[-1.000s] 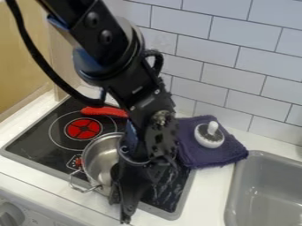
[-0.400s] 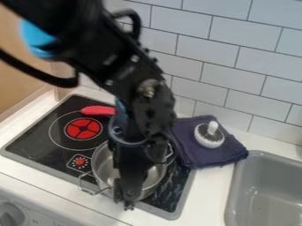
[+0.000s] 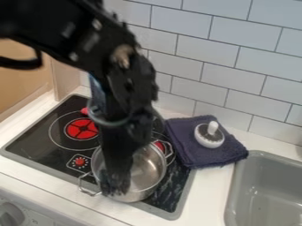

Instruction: Move the silver pot to the right burner

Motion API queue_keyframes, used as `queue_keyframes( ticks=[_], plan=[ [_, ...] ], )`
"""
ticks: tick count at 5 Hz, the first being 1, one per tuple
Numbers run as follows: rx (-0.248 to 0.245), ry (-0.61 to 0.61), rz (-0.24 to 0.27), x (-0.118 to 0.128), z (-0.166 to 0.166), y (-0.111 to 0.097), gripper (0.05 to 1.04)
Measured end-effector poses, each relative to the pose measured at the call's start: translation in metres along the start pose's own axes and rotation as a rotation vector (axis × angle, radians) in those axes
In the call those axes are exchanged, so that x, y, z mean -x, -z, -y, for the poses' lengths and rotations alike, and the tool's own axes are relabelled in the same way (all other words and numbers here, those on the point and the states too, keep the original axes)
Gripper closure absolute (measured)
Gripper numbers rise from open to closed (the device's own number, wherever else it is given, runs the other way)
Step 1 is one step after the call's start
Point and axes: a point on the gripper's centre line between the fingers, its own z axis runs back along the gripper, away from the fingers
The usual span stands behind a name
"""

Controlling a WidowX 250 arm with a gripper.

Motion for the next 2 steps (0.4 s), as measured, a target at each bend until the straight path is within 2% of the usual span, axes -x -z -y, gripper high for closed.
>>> queue_keyframes(
  ticks=[1, 2],
  plan=[
    [-0.016, -0.033, 0.012, 0.0095, -0.0068, -0.0129, 0.085],
    [-0.020, -0.029, 0.017, 0.0092, -0.0071, -0.0139, 0.085]
  ],
)
